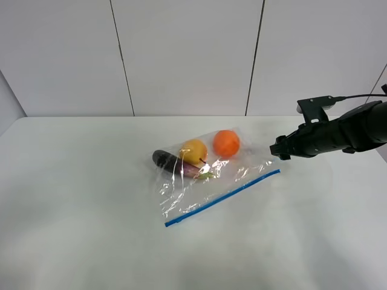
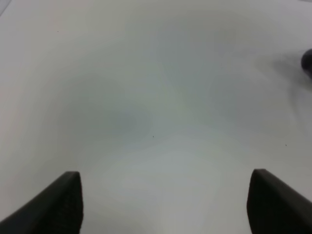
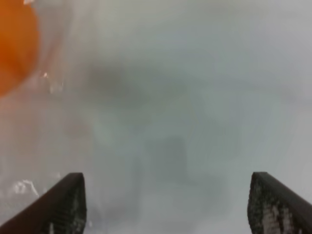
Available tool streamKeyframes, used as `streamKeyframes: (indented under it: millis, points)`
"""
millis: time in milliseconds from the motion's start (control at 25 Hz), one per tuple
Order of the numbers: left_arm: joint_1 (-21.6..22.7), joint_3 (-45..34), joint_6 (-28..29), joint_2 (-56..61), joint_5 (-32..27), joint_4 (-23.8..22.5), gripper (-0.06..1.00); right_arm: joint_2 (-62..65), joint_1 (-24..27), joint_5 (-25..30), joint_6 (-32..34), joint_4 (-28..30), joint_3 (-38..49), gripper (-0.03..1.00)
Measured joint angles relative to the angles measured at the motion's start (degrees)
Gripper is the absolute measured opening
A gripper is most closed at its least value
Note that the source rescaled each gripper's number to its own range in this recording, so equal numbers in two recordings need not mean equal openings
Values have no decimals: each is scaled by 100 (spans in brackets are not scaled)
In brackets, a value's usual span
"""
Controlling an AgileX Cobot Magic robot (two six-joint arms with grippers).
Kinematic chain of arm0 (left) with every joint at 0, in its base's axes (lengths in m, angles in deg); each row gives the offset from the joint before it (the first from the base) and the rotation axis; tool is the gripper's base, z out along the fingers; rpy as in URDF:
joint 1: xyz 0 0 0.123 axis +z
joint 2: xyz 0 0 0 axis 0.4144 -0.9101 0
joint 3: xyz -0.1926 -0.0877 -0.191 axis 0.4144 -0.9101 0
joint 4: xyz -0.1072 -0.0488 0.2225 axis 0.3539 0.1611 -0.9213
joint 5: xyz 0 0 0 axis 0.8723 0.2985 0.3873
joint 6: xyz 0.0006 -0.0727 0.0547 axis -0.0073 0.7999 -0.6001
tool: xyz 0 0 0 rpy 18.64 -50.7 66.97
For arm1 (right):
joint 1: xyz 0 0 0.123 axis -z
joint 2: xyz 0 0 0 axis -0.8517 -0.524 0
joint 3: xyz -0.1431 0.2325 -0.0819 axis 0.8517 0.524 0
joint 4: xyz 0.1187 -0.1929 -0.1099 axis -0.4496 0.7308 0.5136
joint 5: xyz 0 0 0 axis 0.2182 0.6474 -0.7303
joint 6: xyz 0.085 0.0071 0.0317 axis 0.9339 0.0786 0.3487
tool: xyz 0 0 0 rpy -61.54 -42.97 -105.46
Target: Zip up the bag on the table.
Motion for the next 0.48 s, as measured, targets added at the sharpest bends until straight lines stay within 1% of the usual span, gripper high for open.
streamKeyframes:
  millis: [480]
  points:
    - [0,0,0,0,0,0,100,0,0,-184,15,20,0,96]
